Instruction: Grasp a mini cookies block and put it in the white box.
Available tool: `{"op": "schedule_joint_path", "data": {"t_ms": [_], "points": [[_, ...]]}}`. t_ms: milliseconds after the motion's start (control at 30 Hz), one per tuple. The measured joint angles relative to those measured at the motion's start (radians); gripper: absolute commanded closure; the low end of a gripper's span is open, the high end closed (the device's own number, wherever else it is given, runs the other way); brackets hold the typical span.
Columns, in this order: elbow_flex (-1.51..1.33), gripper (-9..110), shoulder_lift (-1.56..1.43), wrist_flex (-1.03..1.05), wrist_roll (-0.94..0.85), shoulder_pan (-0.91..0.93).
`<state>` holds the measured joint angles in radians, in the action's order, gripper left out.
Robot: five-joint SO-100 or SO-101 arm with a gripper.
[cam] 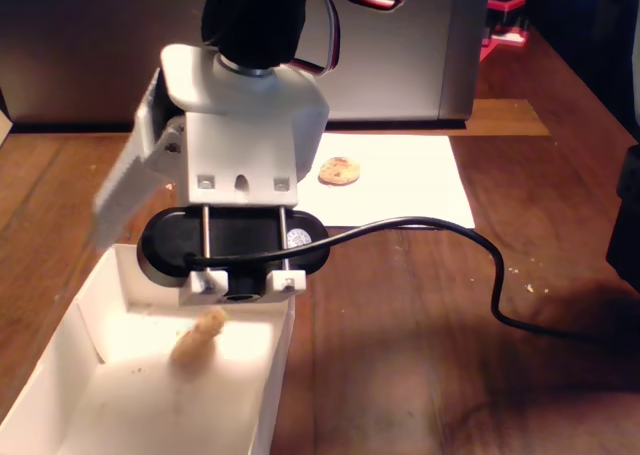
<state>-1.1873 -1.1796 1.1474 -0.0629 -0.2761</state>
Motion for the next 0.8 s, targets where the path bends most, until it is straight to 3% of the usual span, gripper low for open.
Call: {"op": "schedule_joint_path", "data": {"t_ms": [233,400,800], "points": [[0.0,65,0.0,0.005,-0.003,0.0],[0.0,96,0.0,0.005,-0.003,0.005],[0.0,101,0.0,0.032,-0.003,0.005]]}}
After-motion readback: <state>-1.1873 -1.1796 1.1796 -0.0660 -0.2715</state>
